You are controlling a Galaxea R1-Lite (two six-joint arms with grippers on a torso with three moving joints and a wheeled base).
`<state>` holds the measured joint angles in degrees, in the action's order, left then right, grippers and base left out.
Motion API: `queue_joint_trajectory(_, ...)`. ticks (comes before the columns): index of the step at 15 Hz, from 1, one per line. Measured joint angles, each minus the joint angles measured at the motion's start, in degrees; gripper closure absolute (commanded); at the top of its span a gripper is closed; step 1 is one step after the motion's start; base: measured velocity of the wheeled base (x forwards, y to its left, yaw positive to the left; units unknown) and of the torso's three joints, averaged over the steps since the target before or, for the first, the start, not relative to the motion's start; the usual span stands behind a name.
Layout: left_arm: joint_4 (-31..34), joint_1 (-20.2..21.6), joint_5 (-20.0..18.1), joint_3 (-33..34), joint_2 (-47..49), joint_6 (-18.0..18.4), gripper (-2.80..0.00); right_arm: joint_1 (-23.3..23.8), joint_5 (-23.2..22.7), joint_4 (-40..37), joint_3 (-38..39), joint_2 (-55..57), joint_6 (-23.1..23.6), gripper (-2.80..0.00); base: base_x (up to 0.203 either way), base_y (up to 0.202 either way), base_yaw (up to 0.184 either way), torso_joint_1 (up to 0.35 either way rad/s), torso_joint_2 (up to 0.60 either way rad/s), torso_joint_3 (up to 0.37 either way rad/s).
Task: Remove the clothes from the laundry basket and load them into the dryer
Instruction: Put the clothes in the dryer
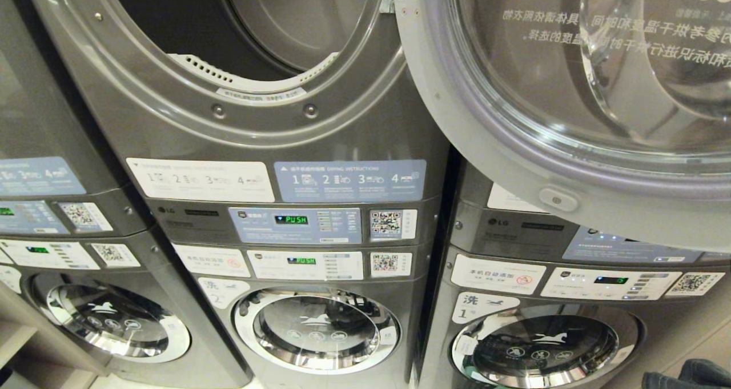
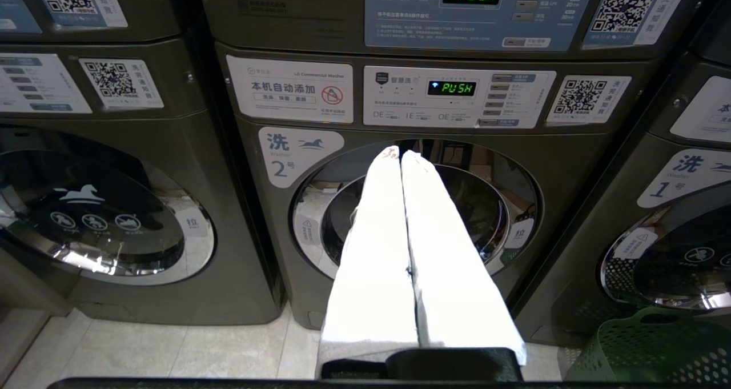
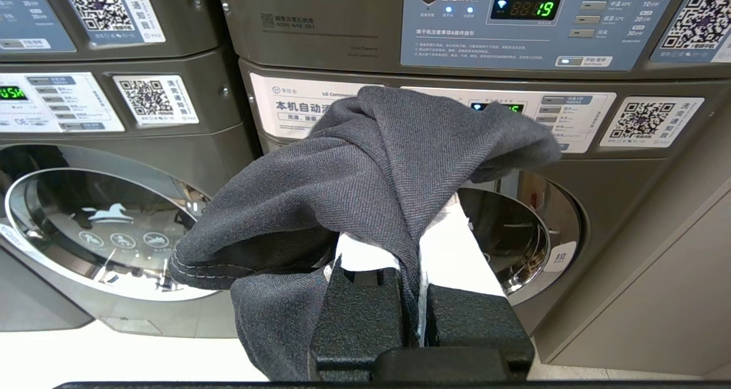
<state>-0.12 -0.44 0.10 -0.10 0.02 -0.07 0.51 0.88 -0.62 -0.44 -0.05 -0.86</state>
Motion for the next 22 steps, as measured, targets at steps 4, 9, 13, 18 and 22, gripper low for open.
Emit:
queue_joint_trajectory(4,-0.1,0.0,0.0,0.0,0.0,0.0,0.00,-0.1,0.0,0.0,0.0,0.0,0.0,0.00,-0.001,0.023,0.000,0.001,0.00,0.001)
queue_joint_trajectory(9,0.0,0.0,0.0,0.0,0.0,0.0,0.00,0.0,0.0,0.1,0.0,0.0,-0.1,0.00,0.000,0.187,-0.003,0.002,0.01,0.003)
queue_joint_trajectory(13,0.0,0.0,0.0,0.0,0.0,-0.1,0.00,0.0,-0.1,0.1,0.0,0.0,-0.1,0.00,0.000,0.193,0.001,0.003,0.01,0.004)
queue_joint_trajectory(18,0.0,0.0,0.0,0.0,0.0,-0.1,0.00,0.0,-0.1,0.1,0.0,0.0,-0.1,0.00,0.000,0.196,-0.003,-0.002,0.01,0.006)
queue_joint_trajectory(22,0.0,0.0,0.0,0.0,0.0,0.0,0.00,0.0,0.0,0.1,0.0,0.0,-0.1,0.00,0.000,0.194,-0.002,0.000,0.01,0.003)
